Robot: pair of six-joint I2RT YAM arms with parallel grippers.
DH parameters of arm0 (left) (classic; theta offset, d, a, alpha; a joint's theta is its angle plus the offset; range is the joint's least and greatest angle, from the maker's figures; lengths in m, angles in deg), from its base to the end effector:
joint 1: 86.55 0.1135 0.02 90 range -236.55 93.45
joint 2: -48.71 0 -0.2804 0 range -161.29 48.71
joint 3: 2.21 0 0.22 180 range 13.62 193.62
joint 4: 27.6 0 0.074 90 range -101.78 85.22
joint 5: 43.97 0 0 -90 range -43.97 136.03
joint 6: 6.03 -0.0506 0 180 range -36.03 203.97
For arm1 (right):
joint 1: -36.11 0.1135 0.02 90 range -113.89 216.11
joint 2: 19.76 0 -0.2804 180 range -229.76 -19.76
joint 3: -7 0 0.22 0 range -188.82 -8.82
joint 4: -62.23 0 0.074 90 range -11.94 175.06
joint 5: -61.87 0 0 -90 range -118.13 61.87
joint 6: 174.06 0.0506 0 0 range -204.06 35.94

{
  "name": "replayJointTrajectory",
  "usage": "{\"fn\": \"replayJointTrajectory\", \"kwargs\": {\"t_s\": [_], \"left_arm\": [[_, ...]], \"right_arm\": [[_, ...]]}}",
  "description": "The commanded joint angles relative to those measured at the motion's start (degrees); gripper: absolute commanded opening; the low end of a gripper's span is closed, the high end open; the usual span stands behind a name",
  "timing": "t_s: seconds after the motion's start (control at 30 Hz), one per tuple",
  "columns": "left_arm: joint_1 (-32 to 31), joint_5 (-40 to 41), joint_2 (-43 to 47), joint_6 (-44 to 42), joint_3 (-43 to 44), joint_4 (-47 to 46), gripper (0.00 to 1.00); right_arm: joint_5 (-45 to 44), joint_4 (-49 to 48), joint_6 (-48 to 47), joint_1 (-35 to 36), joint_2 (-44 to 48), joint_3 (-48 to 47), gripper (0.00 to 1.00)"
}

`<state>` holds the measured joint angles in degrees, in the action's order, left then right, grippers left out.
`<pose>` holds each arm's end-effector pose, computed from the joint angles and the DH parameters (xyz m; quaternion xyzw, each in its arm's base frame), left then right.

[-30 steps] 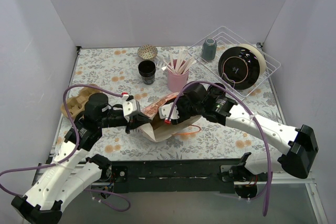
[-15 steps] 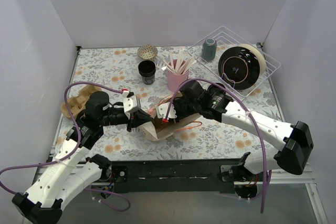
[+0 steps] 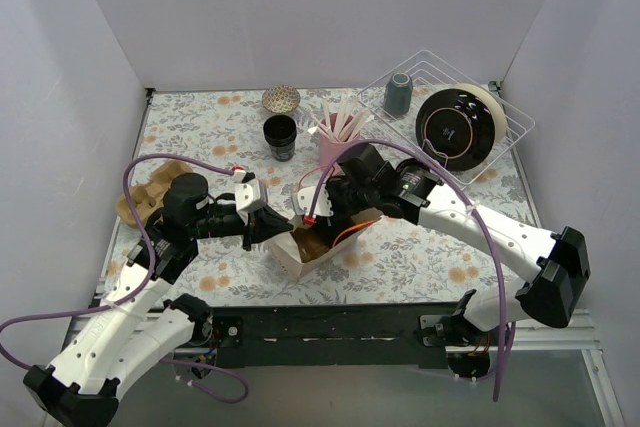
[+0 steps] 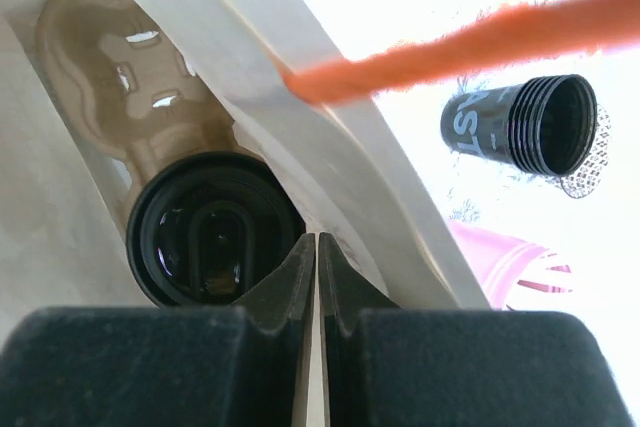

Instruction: Pack the takeout coffee

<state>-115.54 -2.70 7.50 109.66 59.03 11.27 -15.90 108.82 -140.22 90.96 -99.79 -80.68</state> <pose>0.0842 -0.0902 0.3389 0.2613 0.7336 -0.5415 0.3167 0.1556 0.2396 0.3414 -0.7655 0.4703 0.0912 0.4296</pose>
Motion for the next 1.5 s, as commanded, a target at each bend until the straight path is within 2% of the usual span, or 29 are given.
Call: {"fn": "replayJointTrajectory", "kwargs": {"t_s": [0.0,0.27,0.53,0.8,1.0,1.1,1.2,1.47], "left_arm": [[-0.3,-1.3,1.0,0.3,-0.3,-0.8,0.0],[-0.2,-1.0,1.7,0.8,-1.4,-1.2,0.0],[-0.2,-1.2,1.9,0.6,-1.8,-1.5,0.0],[-0.3,-1.3,2.1,0.8,-2.1,-1.4,0.0],[-0.2,-1.2,3.1,1.4,-3.3,-2.0,0.0],[-0.2,-0.8,4.3,2.3,-4.4,-2.6,0.0],[-0.2,-0.7,4.5,1.6,-4.4,-1.9,0.0],[-0.2,-0.1,4.1,-0.1,-3.7,-0.6,0.0]], "right_arm": [[1.7,6.4,0.9,-0.4,0.5,-3.2,0.09],[3.9,10.0,0.2,-0.4,2.2,-0.9,0.03],[3.2,9.8,-1.1,-0.4,0.9,-1.9,0.02],[3.0,7.6,-1.1,-0.4,-1.0,-1.8,0.01],[4.4,2.6,2.9,-0.4,-4.8,4.6,0.01],[5.0,3.2,4.5,-0.4,-5.8,5.4,0.01],[2.2,0.1,4.7,-0.5,-4.1,7.0,0.01],[0.2,0.4,5.8,-0.8,-3.9,3.4,0.01]]}}
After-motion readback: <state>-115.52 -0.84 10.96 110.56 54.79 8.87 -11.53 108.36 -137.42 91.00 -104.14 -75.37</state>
